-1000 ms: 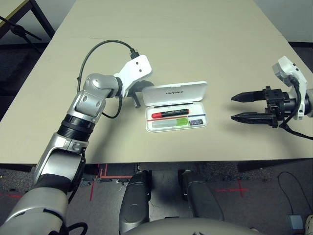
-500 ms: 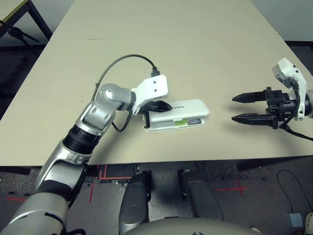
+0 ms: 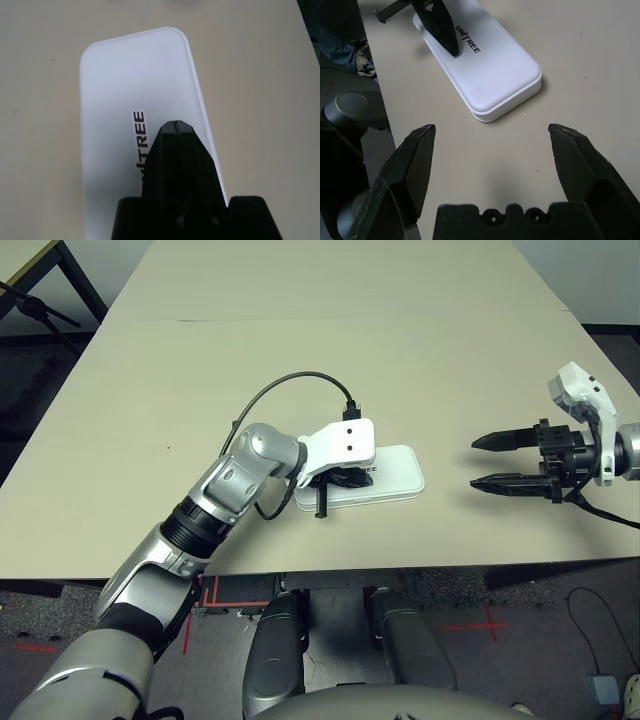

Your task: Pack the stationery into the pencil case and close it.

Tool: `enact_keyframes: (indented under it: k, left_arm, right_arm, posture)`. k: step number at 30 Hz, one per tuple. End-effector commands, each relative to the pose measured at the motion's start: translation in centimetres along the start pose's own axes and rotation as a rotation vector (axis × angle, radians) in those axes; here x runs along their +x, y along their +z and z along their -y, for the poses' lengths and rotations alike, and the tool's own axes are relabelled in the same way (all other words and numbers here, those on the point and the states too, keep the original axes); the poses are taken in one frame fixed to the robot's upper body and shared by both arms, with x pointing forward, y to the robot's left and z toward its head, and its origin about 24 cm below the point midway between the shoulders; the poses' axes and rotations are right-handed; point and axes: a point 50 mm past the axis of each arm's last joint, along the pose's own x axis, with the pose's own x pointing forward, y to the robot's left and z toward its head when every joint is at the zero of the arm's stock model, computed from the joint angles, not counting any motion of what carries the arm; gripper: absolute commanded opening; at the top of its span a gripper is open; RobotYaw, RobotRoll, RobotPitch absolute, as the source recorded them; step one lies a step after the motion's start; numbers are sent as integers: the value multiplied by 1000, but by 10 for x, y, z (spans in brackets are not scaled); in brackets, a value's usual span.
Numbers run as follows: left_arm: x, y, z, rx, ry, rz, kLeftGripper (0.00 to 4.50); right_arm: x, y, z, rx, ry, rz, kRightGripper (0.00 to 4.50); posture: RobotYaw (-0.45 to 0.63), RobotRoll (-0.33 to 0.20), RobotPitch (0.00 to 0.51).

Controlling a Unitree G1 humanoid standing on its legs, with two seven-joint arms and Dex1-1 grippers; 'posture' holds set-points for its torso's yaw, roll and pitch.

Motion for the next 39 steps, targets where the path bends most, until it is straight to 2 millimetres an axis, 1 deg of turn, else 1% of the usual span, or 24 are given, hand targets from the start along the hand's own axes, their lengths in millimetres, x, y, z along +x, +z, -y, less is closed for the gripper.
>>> enact_keyframes:
  k: [1, 3, 6, 9, 11, 13, 14, 16, 19, 22, 25, 28, 30, 32, 34, 39]
  left_arm:
    - [8, -19, 5, -48, -18, -108, 28]
    - [8, -21, 6, -50, -23, -117, 28]
    - [6, -15, 3, -63, 7, -51, 28]
    - [-6, -7, -5, -103, 86, 65, 614]
    - [-19, -6, -11, -124, 149, 128, 1281]
    - [-29, -4, -15, -143, 200, 187, 2053]
    - [-37, -3, -18, -166, 239, 236, 2520]
    - [-49, 0, -22, -207, 300, 319, 3260]
    - [-72, -1, -28, -257, 409, 407, 4483]
    - [-88, -2, -33, -288, 496, 455, 4483]
    - [-117, -10, -44, -348, 678, 507, 4483]
    - [-152, -30, -53, -411, 910, 532, 4483]
    - [-170, -43, -56, -437, 1039, 539, 4483]
    - [-182, -55, -59, -461, 1144, 549, 4483]
    - [-193, -71, -60, -500, 1239, 544, 4483]
    - [-204, -103, -58, -576, 1367, 518, 4483]
  right_arm:
    - [0, -2, -2, -14, -1, -28, 4500]
    - [0, -3, -2, -15, -3, -29, 4500]
    - [1, -2, -1, -25, -14, -10, 4500]
    - [4, 0, 2, -40, -34, 29, 4500]
    - [7, 2, 5, -50, -61, 71, 4500]
    - [9, 4, 9, -61, -90, 110, 4500]
    - [10, 5, 12, -67, -114, 141, 4500]
    - [13, 7, 17, -74, -159, 197, 4500]
    - [14, 10, 28, -67, -256, 279, 4500]
    - [14, 12, 35, -46, -331, 337, 4500]
    - [11, 13, 46, -23, -462, 386, 4500]
    - [6, 9, 62, -7, -656, 406, 4500]
    - [3, 4, 69, -8, -742, 408, 4500]
    - [0, -3, 75, -2, -818, 401, 4500]
    - [-4, -10, 83, 17, -920, 399, 4500]
    - [-16, -20, 95, 52, -1095, 430, 4500]
  posture:
    - [-23, 0, 193]
    - [-23, 0, 195]
    - [-24, 0, 197]
    - [-23, 0, 199]
    - [-22, 0, 199]
    - [-19, 0, 198]
    - [-19, 0, 198]
    - [-14, 0, 196]
    - [-9, 0, 193]
    - [-4, 0, 191]
    - [-1, 0, 190]
    - [5, 0, 191]
    - [6, 0, 191]
    - [9, 0, 190]
    - [9, 0, 191]
    - [8, 0, 194]
